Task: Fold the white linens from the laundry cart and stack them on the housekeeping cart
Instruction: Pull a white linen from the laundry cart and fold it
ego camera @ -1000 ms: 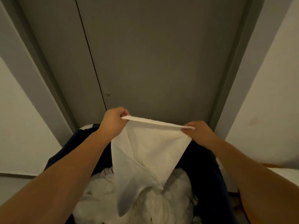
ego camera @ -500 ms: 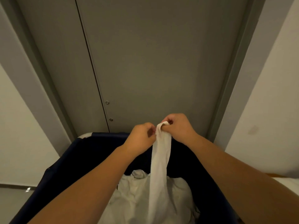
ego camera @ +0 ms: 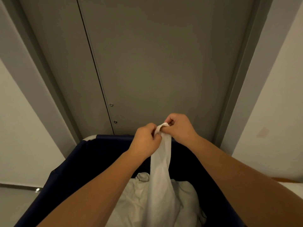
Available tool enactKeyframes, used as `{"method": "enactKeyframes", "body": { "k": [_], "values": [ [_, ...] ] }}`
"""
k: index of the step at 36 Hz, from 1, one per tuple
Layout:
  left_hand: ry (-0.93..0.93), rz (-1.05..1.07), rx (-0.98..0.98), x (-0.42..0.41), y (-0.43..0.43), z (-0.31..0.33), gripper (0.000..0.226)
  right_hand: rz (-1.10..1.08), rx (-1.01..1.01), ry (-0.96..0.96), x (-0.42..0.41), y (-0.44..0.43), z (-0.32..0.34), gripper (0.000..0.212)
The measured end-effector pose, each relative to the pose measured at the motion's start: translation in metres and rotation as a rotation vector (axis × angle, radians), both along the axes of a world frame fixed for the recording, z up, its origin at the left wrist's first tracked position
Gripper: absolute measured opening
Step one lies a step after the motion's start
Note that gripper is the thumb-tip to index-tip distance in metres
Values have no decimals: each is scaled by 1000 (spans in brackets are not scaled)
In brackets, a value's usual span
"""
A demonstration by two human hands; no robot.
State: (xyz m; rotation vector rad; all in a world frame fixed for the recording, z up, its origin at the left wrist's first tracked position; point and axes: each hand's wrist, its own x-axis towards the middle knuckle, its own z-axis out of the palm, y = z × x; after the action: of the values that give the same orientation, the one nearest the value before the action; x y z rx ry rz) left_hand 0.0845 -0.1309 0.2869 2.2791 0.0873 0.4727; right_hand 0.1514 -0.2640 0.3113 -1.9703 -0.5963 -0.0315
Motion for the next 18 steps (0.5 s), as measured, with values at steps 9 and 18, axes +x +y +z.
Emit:
{"method": "enactKeyframes", "body": {
  "k": [9,18],
  "values": [
    [-70,108,-52,-8,24,42,24,183,-158,137,3,13,-37,28],
    [-66,155,89,-23,91,109,10,373,-227,390,-18,62,-97,14]
  ]
}}
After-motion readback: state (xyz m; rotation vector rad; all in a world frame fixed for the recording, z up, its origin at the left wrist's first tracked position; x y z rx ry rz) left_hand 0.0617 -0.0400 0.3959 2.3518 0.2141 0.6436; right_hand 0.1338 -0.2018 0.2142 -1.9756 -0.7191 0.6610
